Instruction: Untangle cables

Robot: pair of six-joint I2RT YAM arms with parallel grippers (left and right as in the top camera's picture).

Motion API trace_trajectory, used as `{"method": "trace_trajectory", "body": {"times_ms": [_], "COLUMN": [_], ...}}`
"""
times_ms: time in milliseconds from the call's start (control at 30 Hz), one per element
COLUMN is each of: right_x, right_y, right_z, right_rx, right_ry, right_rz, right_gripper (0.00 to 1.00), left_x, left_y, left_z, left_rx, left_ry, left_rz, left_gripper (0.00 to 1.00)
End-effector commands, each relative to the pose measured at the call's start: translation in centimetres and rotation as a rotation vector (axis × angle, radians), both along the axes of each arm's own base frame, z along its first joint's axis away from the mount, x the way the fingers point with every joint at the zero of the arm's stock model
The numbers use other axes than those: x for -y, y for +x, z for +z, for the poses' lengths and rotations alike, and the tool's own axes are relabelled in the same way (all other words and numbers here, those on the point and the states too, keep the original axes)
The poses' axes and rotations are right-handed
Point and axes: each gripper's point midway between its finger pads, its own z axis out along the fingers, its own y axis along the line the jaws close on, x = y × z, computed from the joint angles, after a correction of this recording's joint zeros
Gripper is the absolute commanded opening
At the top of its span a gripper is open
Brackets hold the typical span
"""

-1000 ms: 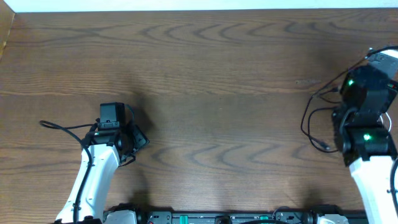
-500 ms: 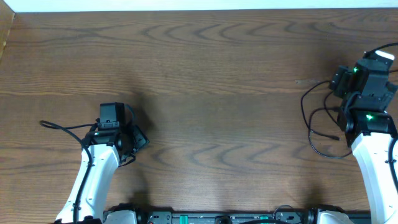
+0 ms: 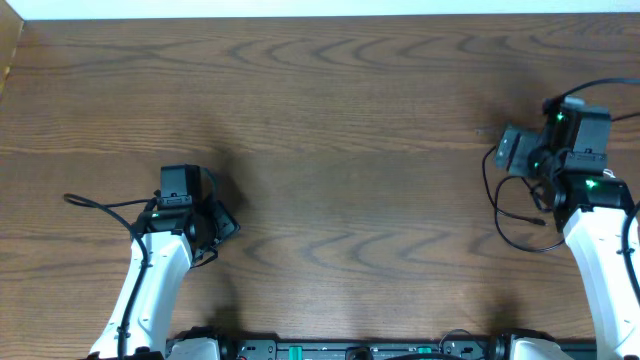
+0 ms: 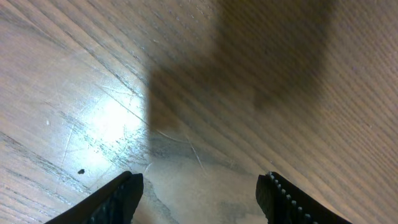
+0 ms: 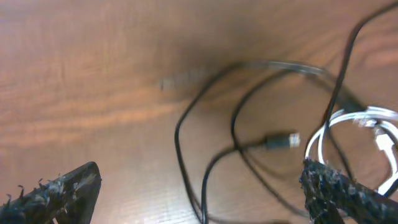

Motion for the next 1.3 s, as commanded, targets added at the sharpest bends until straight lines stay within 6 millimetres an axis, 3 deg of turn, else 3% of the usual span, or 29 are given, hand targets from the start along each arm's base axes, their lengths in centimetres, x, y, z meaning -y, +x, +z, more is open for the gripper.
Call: {"method": "trace_trajectory", "body": {"times_ms": [0, 1267], "right_x": [-0.6, -0.61], "right_y": [-0.69, -0.97], "right_z": [-0.57, -0.78], "right_rx": [-0.037, -0.051], "right_ry": [0.046, 0.046], "right_rz": [0.008, 0.008], "right_gripper": [0.99, 0.99], "left_x": [-0.36, -0.36], "left_y": [-0.52, -0.51], "left_z": [-0.47, -0.47], "left_rx": [-0.022, -0.022], "left_ry": [0.016, 0.016], "left_rz": [0.004, 0.004], "left_gripper": [0.65, 0.65]}}
